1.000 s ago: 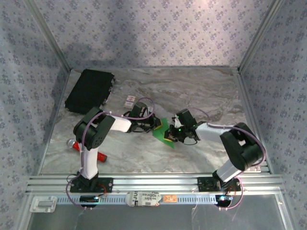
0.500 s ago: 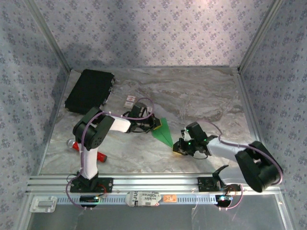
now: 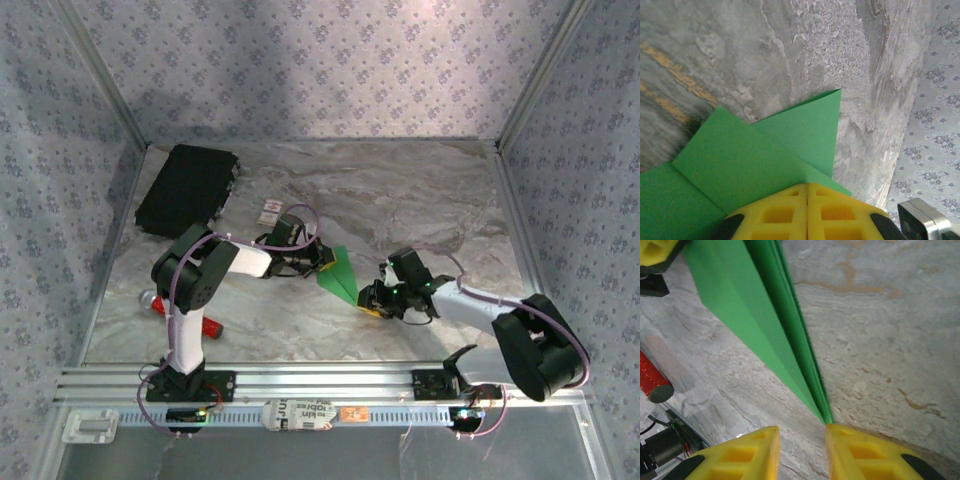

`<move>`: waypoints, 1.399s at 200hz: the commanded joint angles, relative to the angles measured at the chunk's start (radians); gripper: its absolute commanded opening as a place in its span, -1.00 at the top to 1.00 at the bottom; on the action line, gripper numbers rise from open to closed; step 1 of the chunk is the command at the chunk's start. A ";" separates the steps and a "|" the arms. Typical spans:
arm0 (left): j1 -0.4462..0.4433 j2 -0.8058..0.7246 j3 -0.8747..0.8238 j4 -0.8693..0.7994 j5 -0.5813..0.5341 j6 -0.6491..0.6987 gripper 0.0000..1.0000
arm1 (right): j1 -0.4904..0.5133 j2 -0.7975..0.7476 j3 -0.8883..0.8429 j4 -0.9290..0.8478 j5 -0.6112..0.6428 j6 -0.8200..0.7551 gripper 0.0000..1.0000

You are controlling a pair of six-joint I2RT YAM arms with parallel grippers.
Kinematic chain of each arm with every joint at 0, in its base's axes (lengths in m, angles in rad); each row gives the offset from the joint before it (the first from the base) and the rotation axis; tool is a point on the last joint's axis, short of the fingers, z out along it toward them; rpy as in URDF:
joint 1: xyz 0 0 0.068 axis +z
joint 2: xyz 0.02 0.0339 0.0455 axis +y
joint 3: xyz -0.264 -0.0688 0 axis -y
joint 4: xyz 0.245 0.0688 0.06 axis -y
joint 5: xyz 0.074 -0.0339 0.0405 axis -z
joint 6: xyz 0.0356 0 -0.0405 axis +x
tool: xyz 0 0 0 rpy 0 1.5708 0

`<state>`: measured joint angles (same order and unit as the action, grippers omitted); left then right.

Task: Fold a paper plane with a square sheet of paper (pick it up from the middle)
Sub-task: Fourth fold the wing at the center of the table, then turn over the paper at the center of the table.

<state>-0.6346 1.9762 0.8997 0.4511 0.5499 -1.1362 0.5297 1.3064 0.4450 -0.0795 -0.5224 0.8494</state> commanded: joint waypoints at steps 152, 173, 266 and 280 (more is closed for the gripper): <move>0.013 0.030 -0.041 -0.111 -0.046 -0.031 0.87 | -0.007 0.018 -0.032 0.172 -0.010 0.089 0.39; 0.013 0.032 -0.042 -0.109 -0.044 -0.032 0.87 | -0.011 0.019 -0.030 0.181 -0.014 0.090 0.39; 0.012 0.032 -0.036 -0.105 -0.038 -0.037 0.87 | -0.027 0.025 -0.018 0.230 -0.050 0.076 0.42; 0.012 0.032 -0.037 -0.102 -0.038 -0.039 0.87 | -0.028 0.028 -0.019 0.230 -0.051 0.076 0.44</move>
<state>-0.6346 1.9762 0.8982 0.4576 0.5499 -1.1557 0.5079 1.3277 0.4187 0.1371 -0.5545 0.9279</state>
